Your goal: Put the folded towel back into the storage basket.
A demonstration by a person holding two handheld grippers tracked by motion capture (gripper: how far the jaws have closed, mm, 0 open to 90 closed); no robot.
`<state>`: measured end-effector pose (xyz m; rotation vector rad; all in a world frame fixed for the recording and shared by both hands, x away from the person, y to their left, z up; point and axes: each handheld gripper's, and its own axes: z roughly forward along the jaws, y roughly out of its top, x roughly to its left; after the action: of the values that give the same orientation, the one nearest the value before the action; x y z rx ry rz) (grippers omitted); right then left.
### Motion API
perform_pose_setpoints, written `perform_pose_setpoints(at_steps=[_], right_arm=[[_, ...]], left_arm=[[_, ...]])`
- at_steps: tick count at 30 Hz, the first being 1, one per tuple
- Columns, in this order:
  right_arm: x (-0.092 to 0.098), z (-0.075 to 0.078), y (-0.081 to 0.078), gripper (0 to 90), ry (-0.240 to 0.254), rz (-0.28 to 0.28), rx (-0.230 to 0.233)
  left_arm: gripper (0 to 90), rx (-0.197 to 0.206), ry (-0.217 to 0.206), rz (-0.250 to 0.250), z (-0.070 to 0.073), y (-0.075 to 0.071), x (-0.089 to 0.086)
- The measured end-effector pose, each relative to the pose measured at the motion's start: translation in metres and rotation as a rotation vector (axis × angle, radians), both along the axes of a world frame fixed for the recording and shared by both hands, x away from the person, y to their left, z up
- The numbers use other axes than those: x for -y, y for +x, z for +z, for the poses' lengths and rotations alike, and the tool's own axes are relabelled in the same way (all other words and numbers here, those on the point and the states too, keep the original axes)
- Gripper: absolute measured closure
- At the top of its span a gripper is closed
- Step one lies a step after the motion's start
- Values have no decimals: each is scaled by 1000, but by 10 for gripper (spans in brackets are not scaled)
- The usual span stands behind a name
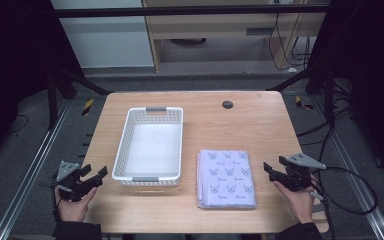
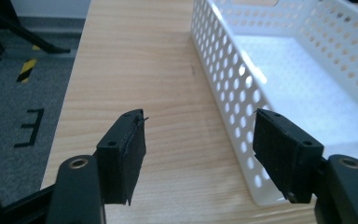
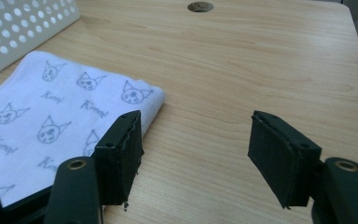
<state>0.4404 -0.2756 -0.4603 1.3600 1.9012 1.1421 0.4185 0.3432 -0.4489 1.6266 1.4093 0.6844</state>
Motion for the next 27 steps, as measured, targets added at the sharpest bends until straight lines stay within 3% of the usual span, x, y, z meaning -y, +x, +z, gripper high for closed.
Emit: perform_pose_setpoints(at_steps=[6, 14, 27], right_arm=[[-2, 4, -1, 322, 10, 21, 0], [-2, 15, -4, 319, 50, 29, 21], [-7, 30, -3, 351, 54, 65, 48]], left_arm=[[337, 16, -31, -14, 8, -5, 5], [330, 45, -22, -54, 18, -9, 17], [326, 68, -4, -122, 36, -12, 48]])
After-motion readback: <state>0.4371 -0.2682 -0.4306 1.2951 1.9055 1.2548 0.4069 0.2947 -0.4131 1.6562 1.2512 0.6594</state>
